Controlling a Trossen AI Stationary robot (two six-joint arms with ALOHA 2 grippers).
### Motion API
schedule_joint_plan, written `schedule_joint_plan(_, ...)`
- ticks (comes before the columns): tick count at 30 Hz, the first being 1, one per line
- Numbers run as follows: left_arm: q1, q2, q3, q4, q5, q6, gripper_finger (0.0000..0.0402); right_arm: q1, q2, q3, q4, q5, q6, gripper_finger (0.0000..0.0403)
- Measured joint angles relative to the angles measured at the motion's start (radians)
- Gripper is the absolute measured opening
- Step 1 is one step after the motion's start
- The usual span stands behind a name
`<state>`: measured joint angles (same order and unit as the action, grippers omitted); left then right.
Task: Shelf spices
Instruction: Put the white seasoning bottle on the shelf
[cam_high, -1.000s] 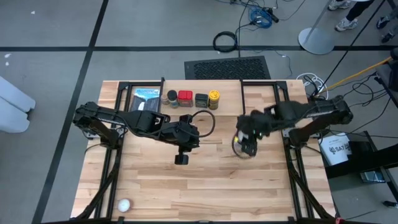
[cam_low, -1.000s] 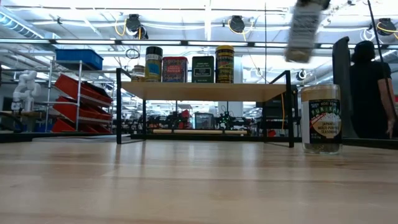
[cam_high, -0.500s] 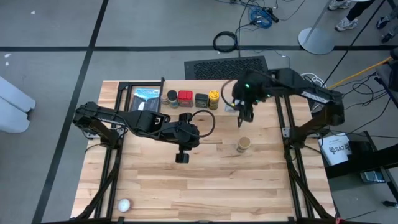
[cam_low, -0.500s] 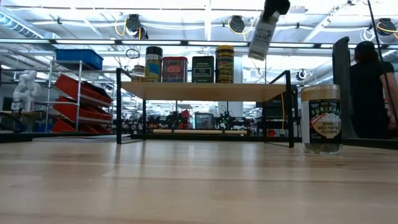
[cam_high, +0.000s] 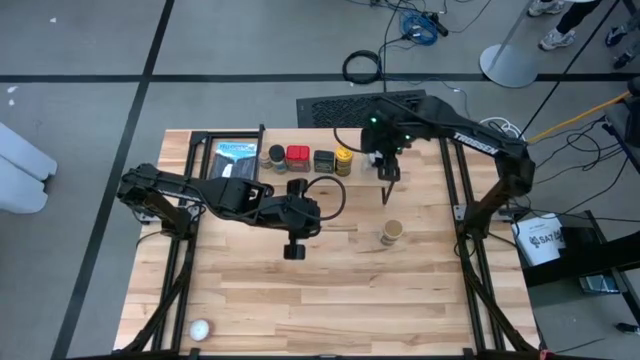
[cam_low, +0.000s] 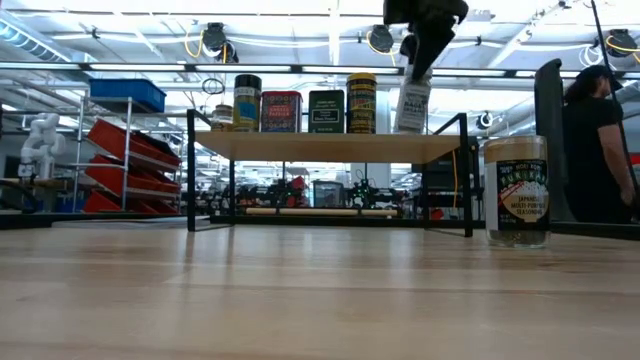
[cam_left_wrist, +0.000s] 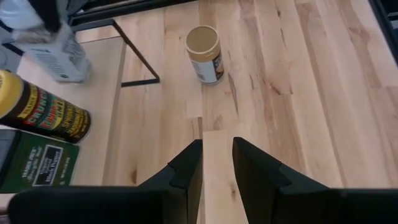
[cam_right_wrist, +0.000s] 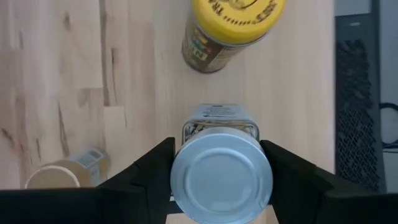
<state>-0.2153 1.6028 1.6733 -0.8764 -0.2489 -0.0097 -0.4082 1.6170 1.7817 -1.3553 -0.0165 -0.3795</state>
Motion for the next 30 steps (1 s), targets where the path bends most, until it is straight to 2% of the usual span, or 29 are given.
schedule_joint_plan(5,0.002,0.0,0.0,0.001,-0.025,0.005,0.0097,-0.018,0.024,0.005,0.001,-0.065,-0.046,0.02)
schedule_joint_plan(20,0.026,-0.001,0.0,0.009,-0.026,0.016,0.0097,-0.023,0.17,0.21,-0.133,-0.094,-0.1,0.0201)
schedule_joint_plan(30,0.026,-0.001,0.0,0.007,-0.026,0.017,0.0097,-0.025,0.213,0.238,-0.142,-0.097,-0.122,0.0201)
